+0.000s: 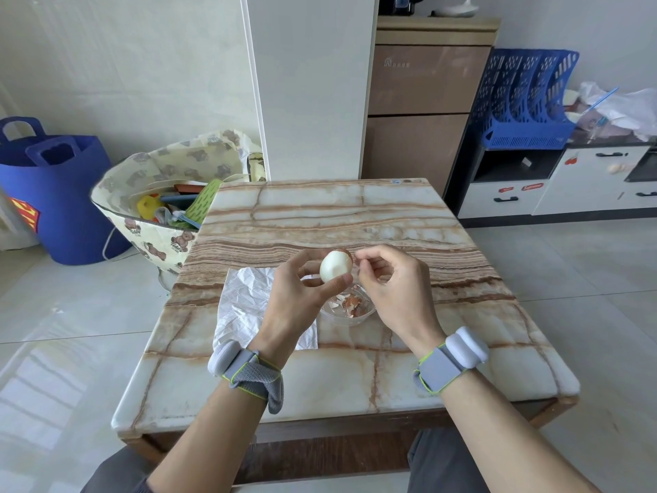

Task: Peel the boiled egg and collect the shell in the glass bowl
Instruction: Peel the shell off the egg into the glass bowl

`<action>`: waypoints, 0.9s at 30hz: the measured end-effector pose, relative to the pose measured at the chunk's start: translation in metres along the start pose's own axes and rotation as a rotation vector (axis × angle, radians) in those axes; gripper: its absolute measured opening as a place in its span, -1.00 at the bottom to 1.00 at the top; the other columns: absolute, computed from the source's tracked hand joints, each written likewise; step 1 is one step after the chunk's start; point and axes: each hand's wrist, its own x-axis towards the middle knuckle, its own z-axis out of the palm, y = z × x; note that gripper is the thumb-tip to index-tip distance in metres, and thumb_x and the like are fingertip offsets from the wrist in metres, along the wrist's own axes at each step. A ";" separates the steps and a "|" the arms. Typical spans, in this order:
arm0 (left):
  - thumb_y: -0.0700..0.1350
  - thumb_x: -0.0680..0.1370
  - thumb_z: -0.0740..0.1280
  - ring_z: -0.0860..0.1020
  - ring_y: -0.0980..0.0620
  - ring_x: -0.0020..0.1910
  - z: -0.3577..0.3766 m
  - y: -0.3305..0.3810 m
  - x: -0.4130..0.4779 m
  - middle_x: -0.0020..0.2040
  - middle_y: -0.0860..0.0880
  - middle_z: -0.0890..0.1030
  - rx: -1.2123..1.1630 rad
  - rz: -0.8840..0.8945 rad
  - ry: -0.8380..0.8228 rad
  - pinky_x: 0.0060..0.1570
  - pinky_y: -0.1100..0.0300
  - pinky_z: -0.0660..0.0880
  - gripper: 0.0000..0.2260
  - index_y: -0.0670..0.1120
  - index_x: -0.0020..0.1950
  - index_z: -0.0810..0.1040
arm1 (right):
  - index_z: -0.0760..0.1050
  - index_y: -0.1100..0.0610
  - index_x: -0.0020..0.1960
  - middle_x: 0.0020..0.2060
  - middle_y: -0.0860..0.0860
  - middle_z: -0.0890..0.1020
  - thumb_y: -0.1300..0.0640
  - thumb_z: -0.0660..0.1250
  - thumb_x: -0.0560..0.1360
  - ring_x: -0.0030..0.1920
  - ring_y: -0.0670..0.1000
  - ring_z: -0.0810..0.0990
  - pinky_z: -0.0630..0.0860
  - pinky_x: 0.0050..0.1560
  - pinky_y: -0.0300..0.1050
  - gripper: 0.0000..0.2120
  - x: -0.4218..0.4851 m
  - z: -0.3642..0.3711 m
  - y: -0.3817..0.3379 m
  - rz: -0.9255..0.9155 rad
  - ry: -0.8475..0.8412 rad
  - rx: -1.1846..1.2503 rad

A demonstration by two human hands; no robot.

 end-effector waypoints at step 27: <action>-0.10 0.36 0.66 0.74 -0.03 -0.23 0.003 0.002 -0.004 -0.13 -0.06 0.74 0.174 0.006 0.032 -0.18 0.19 0.64 -0.59 -0.03 0.16 0.67 | 0.62 0.18 -0.11 -0.24 -0.04 0.60 0.26 0.42 0.57 -0.28 -0.01 0.55 0.51 -0.20 -0.07 -0.91 -0.002 0.000 -0.004 -0.214 0.001 -0.176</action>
